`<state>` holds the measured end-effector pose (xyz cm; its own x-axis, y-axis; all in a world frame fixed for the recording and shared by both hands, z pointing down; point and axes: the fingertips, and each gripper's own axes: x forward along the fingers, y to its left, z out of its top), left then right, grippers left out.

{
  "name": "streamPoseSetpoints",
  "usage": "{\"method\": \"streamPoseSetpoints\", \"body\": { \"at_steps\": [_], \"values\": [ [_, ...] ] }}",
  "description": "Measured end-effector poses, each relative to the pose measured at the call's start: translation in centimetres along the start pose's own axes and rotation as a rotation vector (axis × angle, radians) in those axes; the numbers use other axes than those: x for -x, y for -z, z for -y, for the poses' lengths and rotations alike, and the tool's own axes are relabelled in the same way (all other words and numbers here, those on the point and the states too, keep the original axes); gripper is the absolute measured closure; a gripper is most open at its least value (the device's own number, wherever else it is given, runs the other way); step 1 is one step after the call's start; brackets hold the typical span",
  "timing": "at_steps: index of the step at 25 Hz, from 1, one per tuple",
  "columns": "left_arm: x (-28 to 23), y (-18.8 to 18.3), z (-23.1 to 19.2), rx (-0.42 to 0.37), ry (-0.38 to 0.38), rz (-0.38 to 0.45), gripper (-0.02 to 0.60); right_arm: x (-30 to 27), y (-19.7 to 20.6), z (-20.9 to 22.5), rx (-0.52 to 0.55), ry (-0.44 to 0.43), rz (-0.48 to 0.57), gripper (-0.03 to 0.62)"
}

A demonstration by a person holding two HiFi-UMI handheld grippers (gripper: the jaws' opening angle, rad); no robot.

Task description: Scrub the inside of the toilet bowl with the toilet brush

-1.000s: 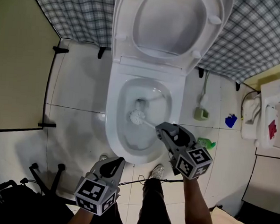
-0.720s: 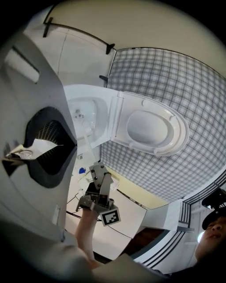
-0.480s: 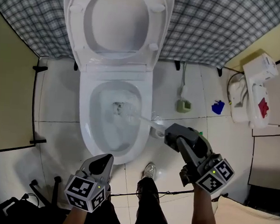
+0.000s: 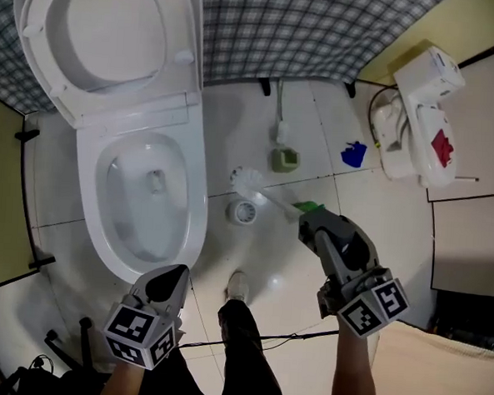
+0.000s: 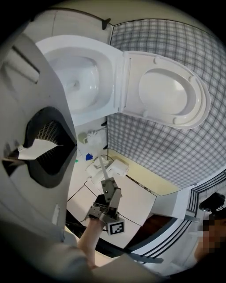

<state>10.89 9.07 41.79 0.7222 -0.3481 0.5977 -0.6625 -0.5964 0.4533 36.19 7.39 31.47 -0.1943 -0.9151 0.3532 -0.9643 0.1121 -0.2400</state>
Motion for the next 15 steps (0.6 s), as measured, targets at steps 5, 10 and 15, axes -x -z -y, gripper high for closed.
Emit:
{"method": "streamPoseSetpoints", "body": {
  "at_steps": [5,10,15],
  "values": [
    [-2.3,0.4,1.0,-0.006,0.028,-0.005,0.588,-3.8,9.2,3.4,0.098,0.071,-0.182,0.375],
    [-3.0,0.4,0.5,-0.062,0.056,-0.005,0.588,-7.8,17.4,4.7,0.118,0.094,-0.33,0.375],
    [-3.8,1.7,-0.6,-0.064,0.048,-0.021,0.588,-9.6,22.1,6.3,0.146,0.135,-0.433,0.375]
  ]
}}
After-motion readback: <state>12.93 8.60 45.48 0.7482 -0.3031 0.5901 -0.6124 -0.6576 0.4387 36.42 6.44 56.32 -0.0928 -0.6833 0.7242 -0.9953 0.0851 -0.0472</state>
